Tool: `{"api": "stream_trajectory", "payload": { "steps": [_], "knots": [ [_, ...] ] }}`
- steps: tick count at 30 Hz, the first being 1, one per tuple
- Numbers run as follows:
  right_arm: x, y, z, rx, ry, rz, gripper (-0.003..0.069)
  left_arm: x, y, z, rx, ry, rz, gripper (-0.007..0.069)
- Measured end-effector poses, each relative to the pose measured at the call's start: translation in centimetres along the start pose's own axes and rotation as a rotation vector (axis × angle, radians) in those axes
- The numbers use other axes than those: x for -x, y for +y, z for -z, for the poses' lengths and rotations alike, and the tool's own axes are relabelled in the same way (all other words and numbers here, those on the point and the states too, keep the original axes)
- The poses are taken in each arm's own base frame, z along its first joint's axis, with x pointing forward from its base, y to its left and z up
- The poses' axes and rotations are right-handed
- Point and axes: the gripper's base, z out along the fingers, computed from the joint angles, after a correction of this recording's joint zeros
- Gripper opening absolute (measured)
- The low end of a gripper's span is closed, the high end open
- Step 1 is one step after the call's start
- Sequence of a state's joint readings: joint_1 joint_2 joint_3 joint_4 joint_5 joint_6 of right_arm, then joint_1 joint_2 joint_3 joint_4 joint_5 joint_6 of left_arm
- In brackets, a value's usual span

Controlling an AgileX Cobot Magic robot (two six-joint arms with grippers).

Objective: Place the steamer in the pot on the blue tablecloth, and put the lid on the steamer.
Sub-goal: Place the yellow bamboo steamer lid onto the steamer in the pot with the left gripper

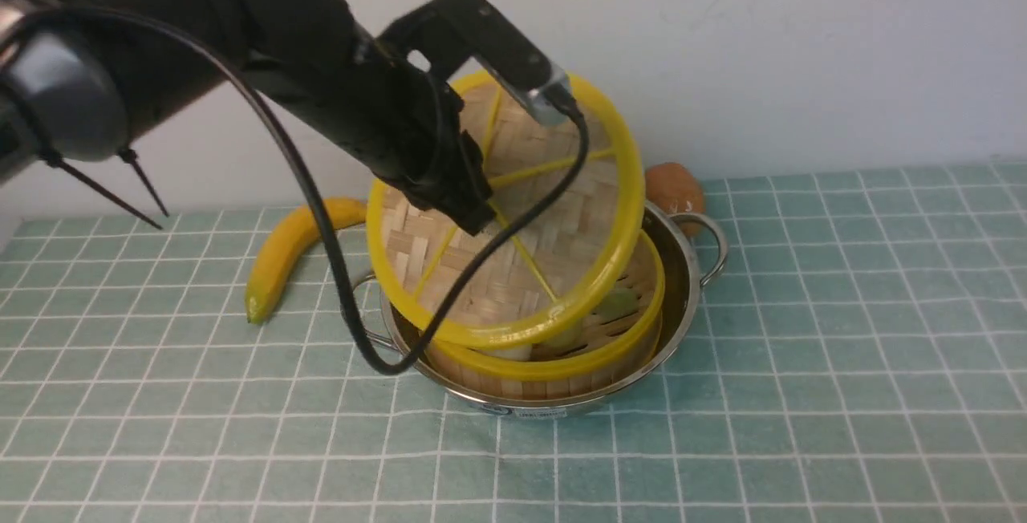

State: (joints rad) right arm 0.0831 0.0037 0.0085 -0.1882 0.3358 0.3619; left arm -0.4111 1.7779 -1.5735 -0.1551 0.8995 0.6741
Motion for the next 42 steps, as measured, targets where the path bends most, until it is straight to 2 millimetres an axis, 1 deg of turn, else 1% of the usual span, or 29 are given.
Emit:
{"api": "stream_trajectory", "payload": {
  "steps": [1, 2, 3, 5, 7, 11, 20, 32, 35, 38, 42],
  "knots": [
    [0.0, 0.0, 0.0, 0.000, 0.000, 0.000, 0.0243, 0.2, -0.4, -0.9, 0.002, 0.008, -0.023, 0.0116],
    [0.0, 0.0, 0.0, 0.000, 0.000, 0.000, 0.0243, 0.3, -0.4, -0.9, 0.004, 0.007, -0.026, 0.0116],
    [0.0, 0.0, 0.0, 0.000, 0.000, 0.000, 0.0243, 0.4, -0.7, -1.7, 0.007, 0.018, -0.048, 0.0116],
    [0.0, 0.0, 0.0, 0.000, 0.000, 0.000, 0.0243, 0.6, -1.1, -2.7, 0.004, 0.034, -0.072, 0.0116],
    [0.0, 0.0, 0.0, 0.000, 0.000, 0.000, 0.0243, 0.7, -1.3, -3.2, -0.001, 0.041, -0.073, 0.0116],
    [0.0, 0.0, 0.0, 0.000, 0.000, 0.000, 0.0243, 0.7, -1.2, -3.6, 0.000, 0.050, -0.055, 0.0116],
    [0.0, 0.0, 0.0, 0.000, 0.000, 0.000, 0.0243, 0.5, -0.7, -3.4, 0.060, 0.085, -0.045, 0.0116],
    [0.0, 0.0, 0.0, 0.000, 0.000, 0.000, 0.0243, 0.6, -0.7, -3.5, 0.065, 0.076, -0.055, 0.0116],
    [0.0, 0.0, 0.0, 0.000, 0.000, 0.000, 0.0243, 0.5, -0.7, -4.0, 0.059, 0.086, -0.062, 0.0116],
    [0.0, 0.0, 0.0, 0.000, 0.000, 0.000, 0.0243, 0.3, -0.7, -4.9, 0.046, 0.106, -0.074, 0.0116],
    [0.0, 0.0, 0.0, 0.000, 0.000, 0.000, 0.0243, 0.2, -0.7, -5.4, 0.042, 0.109, -0.090, 0.0116]
  ]
}}
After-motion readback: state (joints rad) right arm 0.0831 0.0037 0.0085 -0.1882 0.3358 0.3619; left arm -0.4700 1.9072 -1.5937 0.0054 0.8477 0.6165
